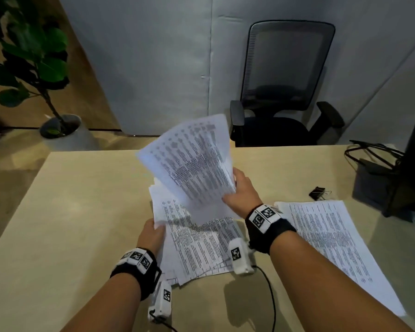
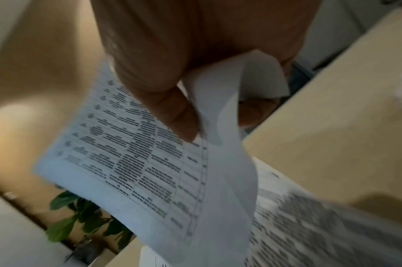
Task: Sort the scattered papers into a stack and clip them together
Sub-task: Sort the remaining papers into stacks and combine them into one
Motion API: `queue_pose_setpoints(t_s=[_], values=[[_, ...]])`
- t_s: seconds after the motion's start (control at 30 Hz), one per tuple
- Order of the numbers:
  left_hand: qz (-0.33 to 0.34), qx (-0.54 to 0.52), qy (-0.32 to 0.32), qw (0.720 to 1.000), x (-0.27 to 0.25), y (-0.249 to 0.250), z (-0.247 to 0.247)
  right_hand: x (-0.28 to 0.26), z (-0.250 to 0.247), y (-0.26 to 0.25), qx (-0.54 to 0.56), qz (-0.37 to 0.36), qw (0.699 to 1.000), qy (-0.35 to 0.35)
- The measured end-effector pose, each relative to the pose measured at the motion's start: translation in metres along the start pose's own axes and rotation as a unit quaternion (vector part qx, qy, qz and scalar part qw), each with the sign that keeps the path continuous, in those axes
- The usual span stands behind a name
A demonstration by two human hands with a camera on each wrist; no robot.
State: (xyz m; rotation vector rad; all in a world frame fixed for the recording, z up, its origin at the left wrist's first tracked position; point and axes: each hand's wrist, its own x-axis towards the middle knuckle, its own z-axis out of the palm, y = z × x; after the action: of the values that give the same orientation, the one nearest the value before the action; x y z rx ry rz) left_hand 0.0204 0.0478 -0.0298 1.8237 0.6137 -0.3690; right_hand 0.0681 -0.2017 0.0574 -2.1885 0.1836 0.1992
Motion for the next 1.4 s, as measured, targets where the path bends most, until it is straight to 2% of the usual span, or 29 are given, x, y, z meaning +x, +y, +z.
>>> queue_pose_setpoints(t_s=[0.1,0.17,0.23,0.3,0.37,0.43,0.47,0.53,0.63,0.73,0.8,0.87,0.97,1.13,1.23,1.3,1.4], values=[[-0.068,-0.089,-0.01,0.994,0.007,-0.007,0.003,-0.004,0.014,0.029,-0.025,0.088,0.994,-0.066],[-0.074,-0.103,-0.01,0.992,0.009,-0.007,0.006,-0.011,0.024,0.045,-0.065,0.131,0.982,-0.118],[-0.009,-0.087,-0.018,0.996,0.002,-0.004,0.01,-0.021,0.032,0.054,-0.105,0.162,0.966,-0.17],[0.08,-0.047,-0.005,0.996,-0.012,0.005,0.014,-0.031,0.036,0.06,-0.118,0.168,0.961,-0.187],[0.125,-0.006,0.025,0.992,-0.024,0.016,0.018,-0.034,0.032,0.065,-0.141,0.154,0.965,-0.158],[0.16,-0.016,0.046,0.986,-0.033,0.031,0.02,-0.029,0.018,0.068,-0.148,0.145,0.973,-0.103],[0.176,-0.042,0.046,0.982,-0.038,0.041,0.019,-0.025,0.009,0.068,-0.113,0.147,0.979,-0.083],[0.2,-0.106,0.035,0.973,-0.047,0.06,0.017,-0.019,-0.009,0.06,0.033,0.138,0.988,-0.059],[0.26,-0.149,0.007,0.954,-0.06,0.088,0.014,-0.017,-0.033,0.034,0.238,0.048,0.97,-0.006],[0.315,-0.193,-0.018,0.929,-0.068,0.11,0.01,-0.019,-0.05,0.007,0.305,-0.053,0.949,0.06],[0.33,-0.19,-0.006,0.924,-0.067,0.115,0.009,-0.022,-0.055,0.001,0.31,-0.099,0.944,0.049],[0.313,-0.207,-0.009,0.927,-0.067,0.112,0.012,-0.028,-0.052,0.003,0.317,-0.092,0.943,0.034],[0.287,-0.22,-0.002,0.932,-0.071,0.108,0.022,-0.036,-0.043,0.009,0.307,-0.057,0.949,0.054],[0.3,-0.215,0.041,0.928,-0.078,0.126,0.028,-0.033,-0.052,-0.005,0.248,-0.099,0.96,0.089],[0.266,-0.218,0.047,0.938,-0.07,0.116,0.03,-0.033,-0.046,0.002,0.245,-0.061,0.964,0.079],[0.238,-0.189,0.041,0.952,-0.066,0.103,0.034,-0.034,-0.036,0.017,0.2,-0.022,0.978,0.064],[0.223,-0.13,0.048,0.965,-0.061,0.089,0.043,-0.037,-0.028,0.036,0.106,-0.017,0.993,0.05]])
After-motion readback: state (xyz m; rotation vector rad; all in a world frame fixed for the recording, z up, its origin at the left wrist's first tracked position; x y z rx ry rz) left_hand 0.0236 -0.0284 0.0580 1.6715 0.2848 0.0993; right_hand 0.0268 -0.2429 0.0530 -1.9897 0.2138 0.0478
